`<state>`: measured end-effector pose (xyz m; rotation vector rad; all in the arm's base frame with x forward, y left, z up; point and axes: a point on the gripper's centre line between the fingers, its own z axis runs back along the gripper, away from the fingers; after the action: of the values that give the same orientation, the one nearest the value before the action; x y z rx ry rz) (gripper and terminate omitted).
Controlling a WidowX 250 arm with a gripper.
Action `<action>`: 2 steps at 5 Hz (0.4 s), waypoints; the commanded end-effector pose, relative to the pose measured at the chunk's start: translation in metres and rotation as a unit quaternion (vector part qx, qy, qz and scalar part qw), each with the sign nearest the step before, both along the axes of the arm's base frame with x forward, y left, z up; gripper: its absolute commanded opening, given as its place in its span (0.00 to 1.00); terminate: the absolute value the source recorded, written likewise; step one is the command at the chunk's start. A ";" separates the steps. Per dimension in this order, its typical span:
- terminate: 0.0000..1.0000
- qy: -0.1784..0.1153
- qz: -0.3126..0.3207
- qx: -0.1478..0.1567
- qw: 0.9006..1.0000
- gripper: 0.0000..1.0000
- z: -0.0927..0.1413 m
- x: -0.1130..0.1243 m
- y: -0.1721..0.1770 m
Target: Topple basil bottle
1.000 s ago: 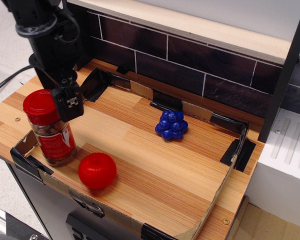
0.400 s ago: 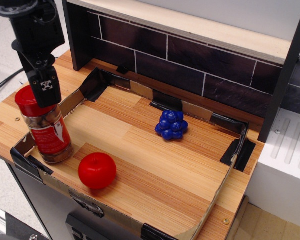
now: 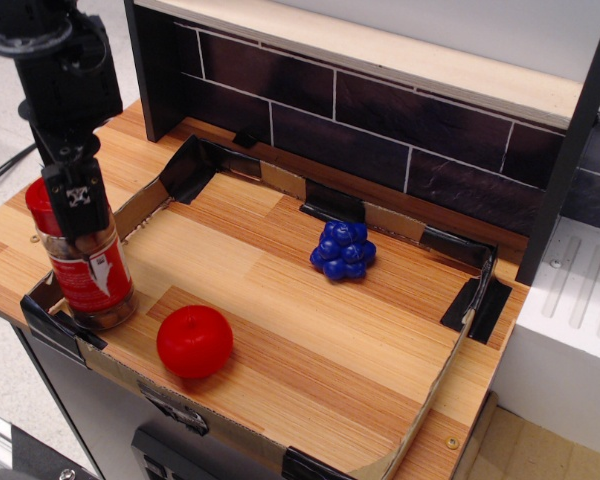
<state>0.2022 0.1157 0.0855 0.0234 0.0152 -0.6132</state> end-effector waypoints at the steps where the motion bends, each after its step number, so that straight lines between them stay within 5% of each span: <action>1: 0.00 0.004 -0.016 0.011 1.000 1.00 0.005 -0.006 0.002; 2: 0.00 0.047 0.011 -0.013 0.999 0.00 0.011 -0.002 0.000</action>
<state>0.1928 0.1111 0.0877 -0.0613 0.1410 -0.5687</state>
